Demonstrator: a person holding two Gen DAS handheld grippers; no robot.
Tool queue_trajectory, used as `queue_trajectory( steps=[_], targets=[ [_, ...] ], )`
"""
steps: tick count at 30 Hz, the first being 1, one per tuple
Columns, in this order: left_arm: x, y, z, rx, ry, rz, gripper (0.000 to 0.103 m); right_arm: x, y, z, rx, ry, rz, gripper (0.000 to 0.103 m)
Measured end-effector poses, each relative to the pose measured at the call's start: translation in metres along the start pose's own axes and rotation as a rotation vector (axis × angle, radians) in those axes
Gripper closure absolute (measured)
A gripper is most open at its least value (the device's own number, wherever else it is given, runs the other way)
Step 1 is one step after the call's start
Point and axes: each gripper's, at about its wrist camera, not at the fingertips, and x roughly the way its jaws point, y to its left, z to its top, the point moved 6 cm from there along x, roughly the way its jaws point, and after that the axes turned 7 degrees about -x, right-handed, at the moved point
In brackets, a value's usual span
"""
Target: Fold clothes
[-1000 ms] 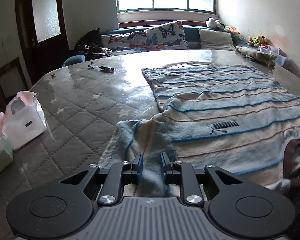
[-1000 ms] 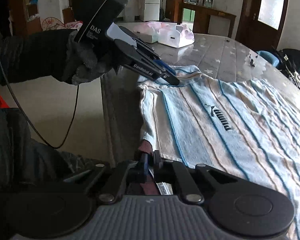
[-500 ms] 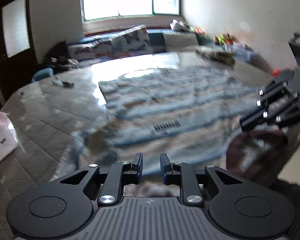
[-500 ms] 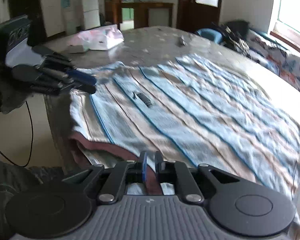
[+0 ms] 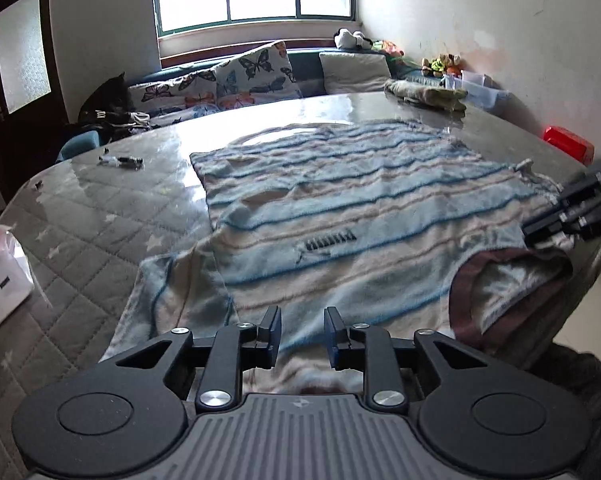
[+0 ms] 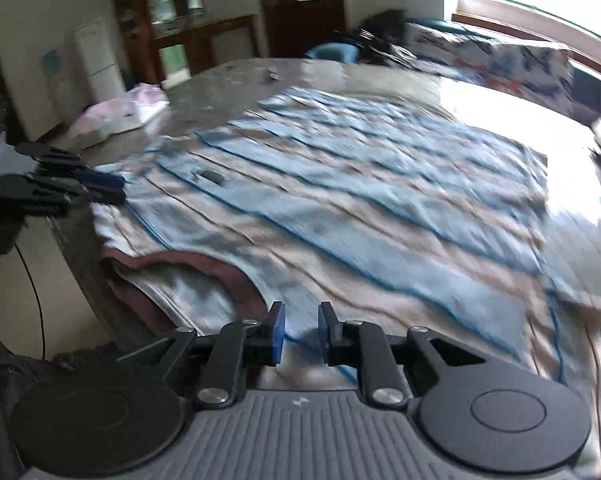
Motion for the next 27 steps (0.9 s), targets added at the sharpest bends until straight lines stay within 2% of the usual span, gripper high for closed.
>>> queue_trajectory(
  steps=[4,8,9,12,17,21,27],
  targets=[
    [0.009,-0.005,0.015,-0.010,-0.024,-0.010,0.075,-0.016,-0.015,-0.014,0.067,-0.018,-0.033,0.085],
    [0.024,-0.015,0.028,-0.018,-0.041,-0.030,0.072,-0.027,-0.041,-0.015,0.123,-0.070,-0.114,0.082],
    [0.028,-0.016,0.030,-0.020,-0.041,-0.031,0.069,-0.027,-0.050,-0.016,0.135,-0.076,-0.139,0.082],
    [0.040,-0.020,0.036,-0.027,-0.036,-0.034,0.069,-0.025,-0.077,-0.019,0.168,-0.073,-0.216,0.082],
    [0.058,-0.016,0.044,-0.051,-0.002,-0.028,0.069,-0.029,-0.113,-0.022,0.253,-0.098,-0.287,0.082],
    [0.073,-0.010,0.054,-0.079,0.010,-0.024,0.069,-0.031,-0.127,-0.015,0.285,-0.150,-0.297,0.081],
    [0.090,0.010,0.052,-0.123,0.023,0.036,0.068,-0.013,-0.143,-0.019,0.337,-0.121,-0.329,0.080]
  ],
)
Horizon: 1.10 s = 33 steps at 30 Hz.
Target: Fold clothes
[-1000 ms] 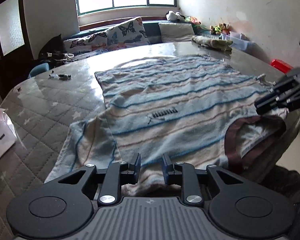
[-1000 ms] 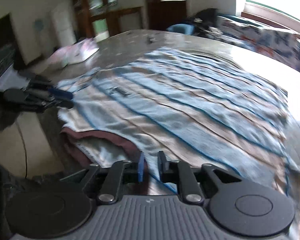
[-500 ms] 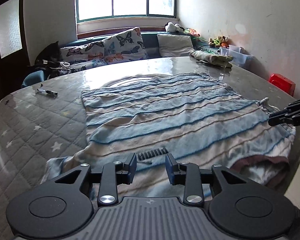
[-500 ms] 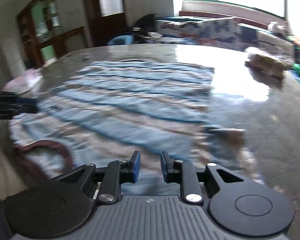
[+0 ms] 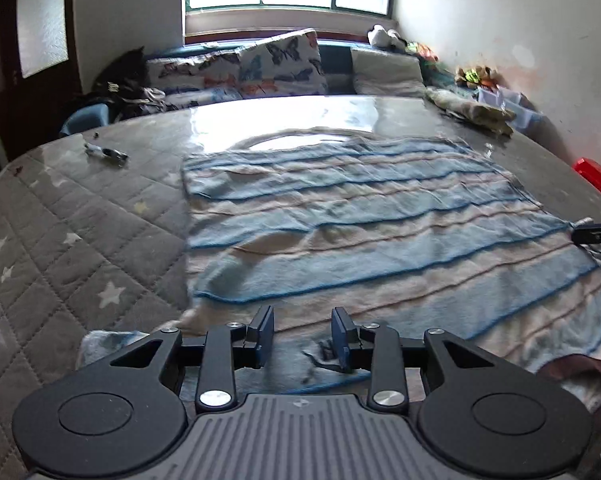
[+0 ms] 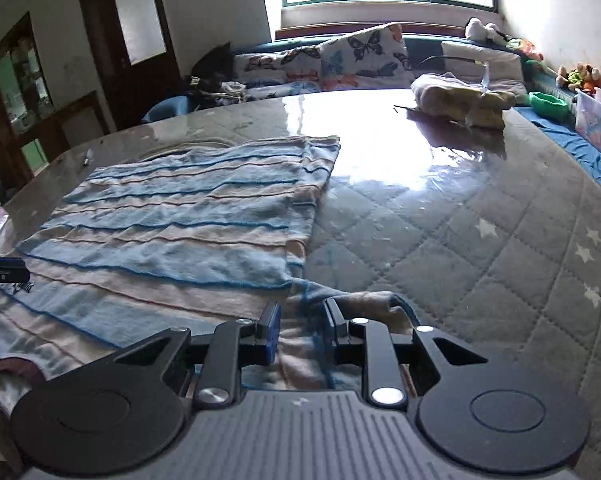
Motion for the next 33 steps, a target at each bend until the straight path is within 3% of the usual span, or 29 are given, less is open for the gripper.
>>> queue_trajectory(
  steps=[18,33],
  targets=[
    [0.015,0.022,0.014,-0.056,-0.050,0.071,0.063,0.021,0.009,0.008,-0.053,-0.038,-0.091,0.079],
    [0.035,0.022,0.025,0.006,-0.069,0.133,0.063,0.020,0.013,0.006,-0.044,-0.049,-0.108,0.078]
  ],
)
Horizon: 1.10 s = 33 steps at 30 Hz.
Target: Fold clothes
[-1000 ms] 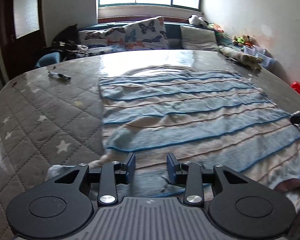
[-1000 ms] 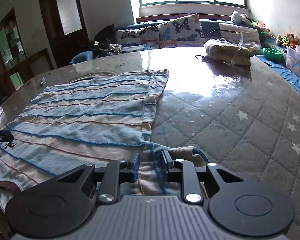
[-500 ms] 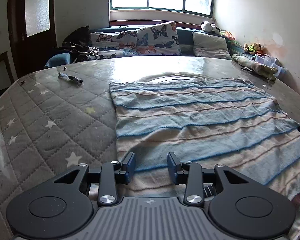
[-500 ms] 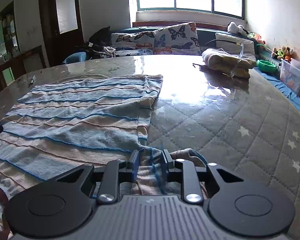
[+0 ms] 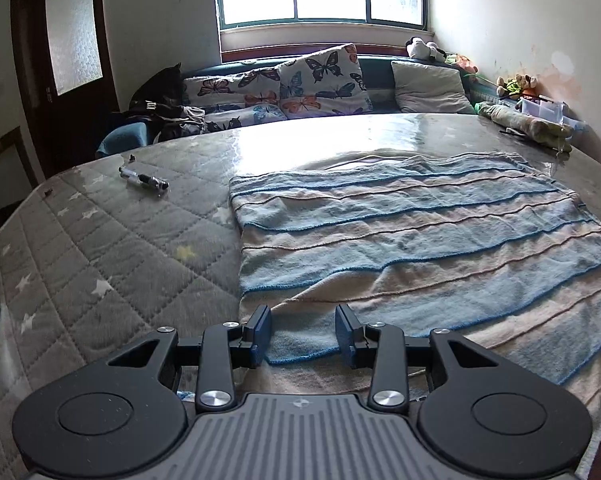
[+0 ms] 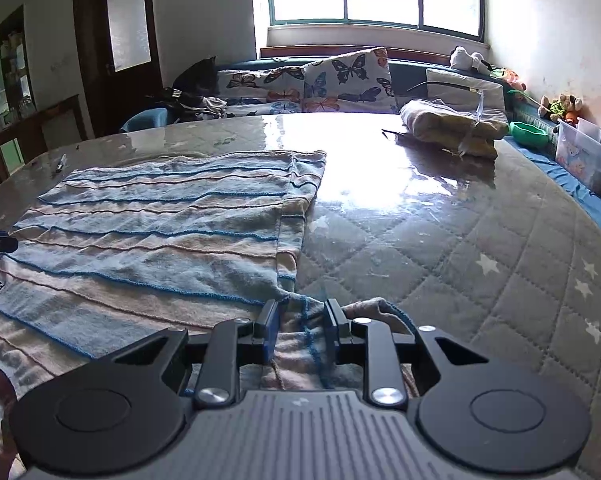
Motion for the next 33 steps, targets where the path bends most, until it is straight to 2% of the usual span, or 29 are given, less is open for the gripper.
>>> queue_trajectory(
  steps=[14,18,22,27,33],
  targets=[
    [0.001,-0.002,0.001,0.025,-0.007,0.030,0.064,0.009,0.003,0.008,-0.009,0.008,-0.028,0.078],
    [-0.010,-0.004,-0.005,0.037,0.012,0.003,0.061,-0.001,0.004,0.001,-0.019,0.014,-0.044,0.077],
    [-0.021,-0.001,-0.011,0.049,-0.005,-0.013,0.058,-0.009,0.002,-0.003,-0.028,0.015,-0.034,0.076],
    [-0.033,0.001,-0.008,0.038,-0.024,-0.002,0.057,-0.014,-0.002,0.002,0.006,0.026,-0.013,0.074],
    [-0.063,-0.025,-0.013,0.057,-0.049,-0.065,0.056,-0.040,0.007,-0.014,-0.056,0.037,0.007,0.074]
  ],
)
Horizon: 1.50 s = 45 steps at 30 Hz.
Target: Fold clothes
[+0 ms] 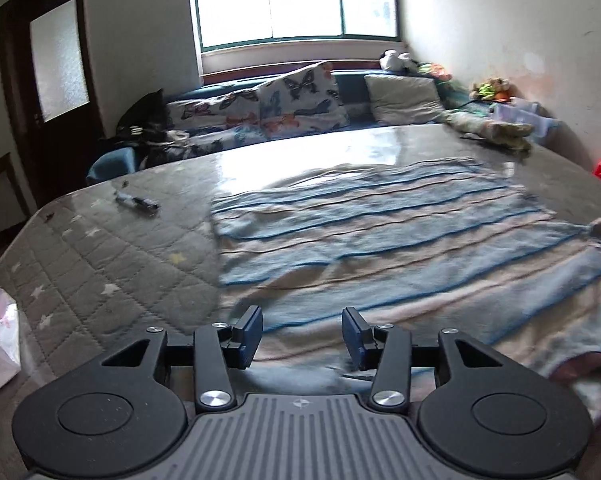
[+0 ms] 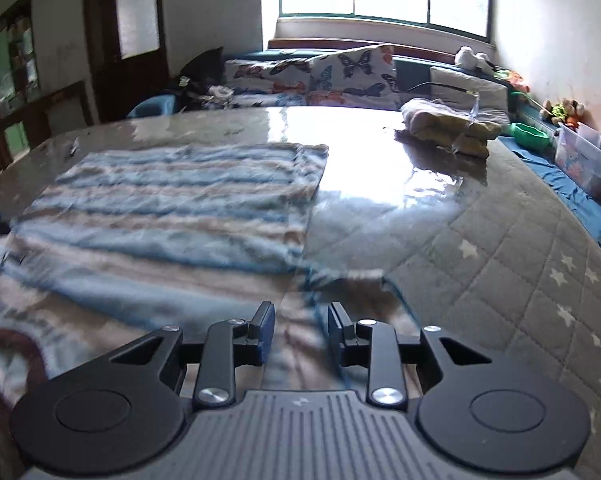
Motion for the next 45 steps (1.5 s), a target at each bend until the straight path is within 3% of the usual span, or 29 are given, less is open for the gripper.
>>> queue_trajectory(
  steps=[3,9,12,19,26,31,35,45],
  targets=[
    [-0.009,-0.022,-0.003,0.006,-0.008,-0.058,0.053,-0.013,0.008,-0.012,-0.060,0.008,-0.003,0.065],
    [-0.020,-0.068,-0.006,0.045,-0.024,-0.146,0.044,-0.035,0.017,-0.032,-0.117,0.006,-0.009,0.060],
    [-0.022,-0.086,-0.006,0.056,-0.024,-0.173,0.038,-0.043,0.017,-0.041,-0.097,-0.004,-0.014,0.060],
    [-0.028,-0.137,-0.009,0.132,-0.026,-0.270,0.035,-0.061,0.023,-0.052,-0.111,-0.034,-0.033,0.060],
    [-0.022,-0.193,-0.027,0.262,-0.005,-0.350,0.035,-0.063,0.039,-0.050,-0.120,-0.068,0.029,0.060],
    [-0.017,-0.212,-0.047,0.354,0.011,-0.354,0.035,-0.066,0.041,-0.057,-0.134,-0.059,0.029,0.059],
    [-0.010,-0.215,-0.056,0.381,0.013,-0.341,0.035,-0.073,0.022,-0.057,-0.053,-0.075,0.017,0.059],
    [-0.017,-0.208,-0.043,0.341,-0.013,-0.334,0.033,-0.068,-0.055,-0.070,0.216,-0.054,-0.164,0.059]
  ],
)
